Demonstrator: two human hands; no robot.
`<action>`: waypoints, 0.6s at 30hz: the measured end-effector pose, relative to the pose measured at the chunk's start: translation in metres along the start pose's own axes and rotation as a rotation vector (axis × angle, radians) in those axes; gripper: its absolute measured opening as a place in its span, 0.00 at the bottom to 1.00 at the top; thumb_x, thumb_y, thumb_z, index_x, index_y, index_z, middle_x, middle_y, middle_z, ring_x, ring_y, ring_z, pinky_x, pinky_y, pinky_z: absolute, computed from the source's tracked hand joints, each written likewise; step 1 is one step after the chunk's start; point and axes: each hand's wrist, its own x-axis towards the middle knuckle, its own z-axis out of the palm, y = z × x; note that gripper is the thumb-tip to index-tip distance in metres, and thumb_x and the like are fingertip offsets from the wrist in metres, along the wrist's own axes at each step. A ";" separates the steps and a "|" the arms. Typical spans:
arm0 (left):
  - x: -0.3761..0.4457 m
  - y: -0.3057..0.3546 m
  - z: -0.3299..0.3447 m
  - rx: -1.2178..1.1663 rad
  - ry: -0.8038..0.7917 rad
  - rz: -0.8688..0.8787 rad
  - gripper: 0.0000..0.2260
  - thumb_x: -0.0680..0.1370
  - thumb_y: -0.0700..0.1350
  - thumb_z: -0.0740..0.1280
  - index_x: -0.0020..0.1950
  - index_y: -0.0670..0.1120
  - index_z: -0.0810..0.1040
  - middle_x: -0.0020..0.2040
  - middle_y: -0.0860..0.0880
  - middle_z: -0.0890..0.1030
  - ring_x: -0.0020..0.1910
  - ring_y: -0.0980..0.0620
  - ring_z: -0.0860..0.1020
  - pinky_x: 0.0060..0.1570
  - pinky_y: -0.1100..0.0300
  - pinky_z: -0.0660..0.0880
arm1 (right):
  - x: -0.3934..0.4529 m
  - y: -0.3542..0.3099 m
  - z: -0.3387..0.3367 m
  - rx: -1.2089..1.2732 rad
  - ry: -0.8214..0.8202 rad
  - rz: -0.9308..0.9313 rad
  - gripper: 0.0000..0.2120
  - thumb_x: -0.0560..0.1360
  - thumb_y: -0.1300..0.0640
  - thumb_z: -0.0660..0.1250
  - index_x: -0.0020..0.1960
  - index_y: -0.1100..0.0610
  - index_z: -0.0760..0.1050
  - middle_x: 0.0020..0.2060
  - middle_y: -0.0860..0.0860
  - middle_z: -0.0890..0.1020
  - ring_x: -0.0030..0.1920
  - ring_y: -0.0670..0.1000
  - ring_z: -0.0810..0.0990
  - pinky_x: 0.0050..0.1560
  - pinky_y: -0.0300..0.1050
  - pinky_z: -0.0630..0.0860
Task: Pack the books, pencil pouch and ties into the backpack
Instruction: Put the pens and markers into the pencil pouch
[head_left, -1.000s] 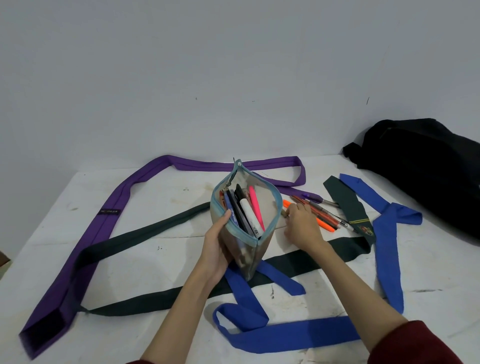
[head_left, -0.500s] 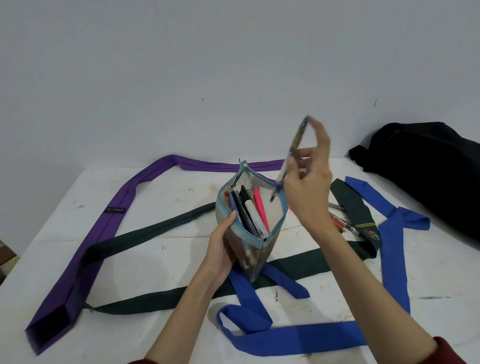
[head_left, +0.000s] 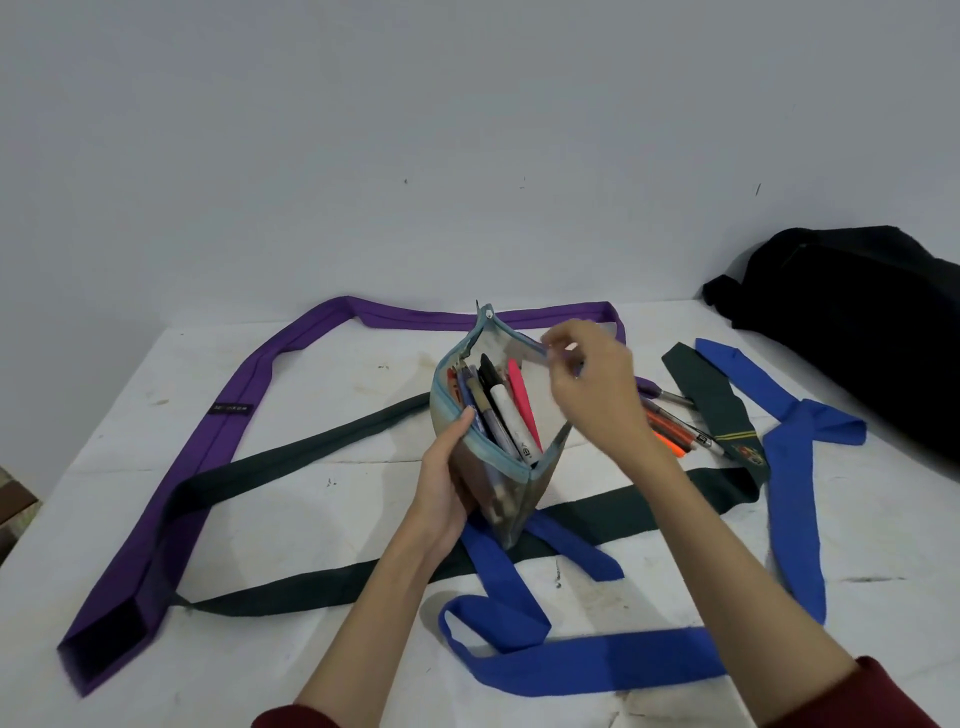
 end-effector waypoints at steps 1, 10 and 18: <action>0.000 0.000 0.000 0.003 0.005 -0.001 0.17 0.71 0.51 0.65 0.58 0.48 0.78 0.52 0.45 0.83 0.56 0.45 0.79 0.60 0.47 0.73 | 0.004 0.013 -0.003 -0.033 0.041 0.038 0.09 0.75 0.68 0.61 0.52 0.62 0.76 0.47 0.52 0.78 0.44 0.49 0.75 0.42 0.32 0.69; 0.001 -0.002 -0.002 0.002 0.018 -0.009 0.19 0.69 0.51 0.65 0.59 0.49 0.77 0.51 0.46 0.84 0.53 0.46 0.80 0.57 0.49 0.74 | -0.013 0.112 0.002 -0.733 -0.285 0.185 0.18 0.77 0.61 0.62 0.66 0.61 0.68 0.64 0.56 0.72 0.65 0.55 0.68 0.64 0.47 0.68; 0.000 0.003 0.008 0.026 0.036 0.021 0.18 0.70 0.52 0.65 0.58 0.49 0.77 0.51 0.46 0.84 0.55 0.46 0.79 0.56 0.50 0.74 | 0.005 0.106 -0.003 -0.318 -0.137 0.245 0.11 0.75 0.64 0.65 0.58 0.59 0.72 0.53 0.56 0.78 0.52 0.54 0.75 0.53 0.48 0.75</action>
